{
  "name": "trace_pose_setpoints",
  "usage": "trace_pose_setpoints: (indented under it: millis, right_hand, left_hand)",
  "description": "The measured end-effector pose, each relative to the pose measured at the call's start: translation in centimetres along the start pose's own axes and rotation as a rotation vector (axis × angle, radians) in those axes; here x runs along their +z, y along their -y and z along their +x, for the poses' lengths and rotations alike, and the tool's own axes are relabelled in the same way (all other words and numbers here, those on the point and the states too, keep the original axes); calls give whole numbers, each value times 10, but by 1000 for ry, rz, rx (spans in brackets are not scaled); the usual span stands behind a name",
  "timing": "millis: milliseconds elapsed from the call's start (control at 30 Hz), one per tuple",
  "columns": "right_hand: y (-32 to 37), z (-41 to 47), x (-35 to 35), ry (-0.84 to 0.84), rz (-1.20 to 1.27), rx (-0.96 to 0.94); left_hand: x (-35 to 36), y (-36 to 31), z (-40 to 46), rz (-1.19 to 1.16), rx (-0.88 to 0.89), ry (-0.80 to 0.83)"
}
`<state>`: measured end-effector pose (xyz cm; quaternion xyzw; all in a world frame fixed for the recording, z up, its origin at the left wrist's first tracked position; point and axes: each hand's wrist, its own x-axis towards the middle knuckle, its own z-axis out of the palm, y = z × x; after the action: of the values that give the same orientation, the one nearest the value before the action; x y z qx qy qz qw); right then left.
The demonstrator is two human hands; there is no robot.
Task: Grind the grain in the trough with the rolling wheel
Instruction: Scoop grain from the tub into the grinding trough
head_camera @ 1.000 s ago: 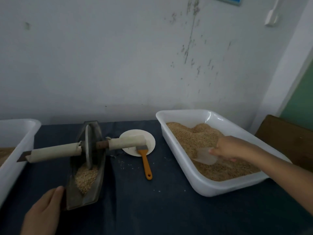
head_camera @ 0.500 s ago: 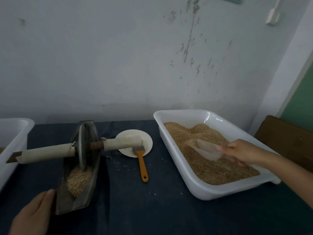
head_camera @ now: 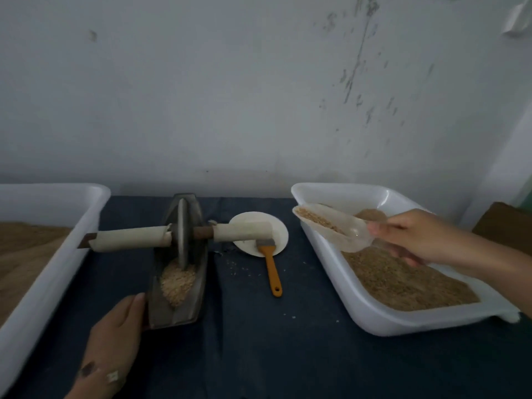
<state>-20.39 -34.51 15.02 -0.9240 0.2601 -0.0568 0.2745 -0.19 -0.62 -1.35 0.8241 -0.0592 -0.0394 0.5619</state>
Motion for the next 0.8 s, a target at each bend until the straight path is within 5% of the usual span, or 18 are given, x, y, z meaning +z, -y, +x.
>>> trace_pose_setpoints:
  millis: [333,567,800]
  right_hand:
    - [106,38,78,306,-240,-283]
    - [169,59,89,296,-745,-389]
    - [207,61,96,349,-958,-390]
  left_hand:
    - [2,13,1,-35,43,0]
    - [-2,16,2,-46,83,13]
    - [-3,16,3,-78,90,9]
